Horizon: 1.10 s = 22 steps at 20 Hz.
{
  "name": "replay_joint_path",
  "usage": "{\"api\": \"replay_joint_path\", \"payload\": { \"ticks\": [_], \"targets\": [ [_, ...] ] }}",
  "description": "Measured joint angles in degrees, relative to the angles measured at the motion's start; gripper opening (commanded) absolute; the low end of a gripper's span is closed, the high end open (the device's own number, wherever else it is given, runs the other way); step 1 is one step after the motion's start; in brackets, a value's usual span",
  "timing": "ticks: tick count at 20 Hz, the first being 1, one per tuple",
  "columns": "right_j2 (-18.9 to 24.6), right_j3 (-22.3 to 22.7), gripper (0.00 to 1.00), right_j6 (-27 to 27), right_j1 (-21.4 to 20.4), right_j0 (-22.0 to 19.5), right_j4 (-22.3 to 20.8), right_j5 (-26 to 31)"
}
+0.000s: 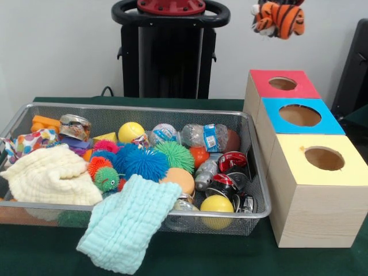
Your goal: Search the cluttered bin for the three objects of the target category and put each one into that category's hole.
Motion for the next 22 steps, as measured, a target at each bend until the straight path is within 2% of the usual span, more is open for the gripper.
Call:
{"api": "replay_joint_path", "payload": {
  "ticks": [10,22],
  "targets": [
    [-0.02,6.61,0.0,0.0,-1.22,0.46,-2.54,-1.26],
    [-0.41,12.75,0.0,0.0,-0.18,5.89,-2.54,-3.65]
  ]
}}
